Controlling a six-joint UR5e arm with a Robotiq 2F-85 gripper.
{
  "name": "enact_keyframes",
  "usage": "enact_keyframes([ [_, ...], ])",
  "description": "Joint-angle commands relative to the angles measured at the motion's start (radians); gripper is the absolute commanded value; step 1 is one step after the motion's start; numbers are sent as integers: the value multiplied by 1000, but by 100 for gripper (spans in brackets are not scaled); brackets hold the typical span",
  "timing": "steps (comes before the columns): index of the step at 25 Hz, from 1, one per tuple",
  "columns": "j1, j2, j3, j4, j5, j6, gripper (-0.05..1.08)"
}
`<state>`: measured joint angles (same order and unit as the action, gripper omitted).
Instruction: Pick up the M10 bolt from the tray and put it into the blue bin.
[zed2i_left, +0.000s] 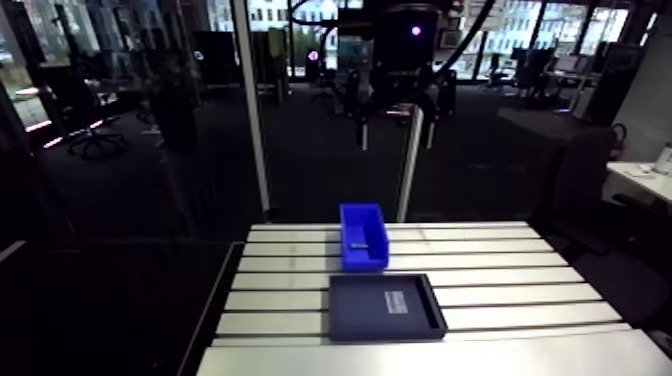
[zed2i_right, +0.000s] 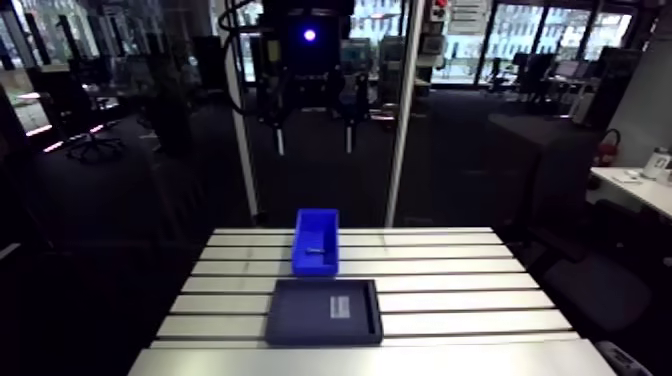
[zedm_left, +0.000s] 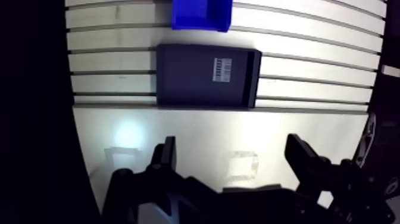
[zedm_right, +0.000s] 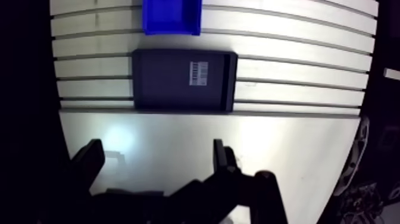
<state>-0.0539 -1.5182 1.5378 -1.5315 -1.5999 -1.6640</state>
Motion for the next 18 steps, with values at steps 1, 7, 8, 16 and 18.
enact_keyframes([
  [1, -1, -26, -3, 31, -15, 34, 2],
  [7, -1, -58, 3, 34, -33, 25, 2],
  [8, -1, -64, 3, 34, -33, 25, 2],
  [16, -1, -73, 3, 51, -32, 25, 2],
  [18, -1, -70, 1, 51, -33, 25, 2],
])
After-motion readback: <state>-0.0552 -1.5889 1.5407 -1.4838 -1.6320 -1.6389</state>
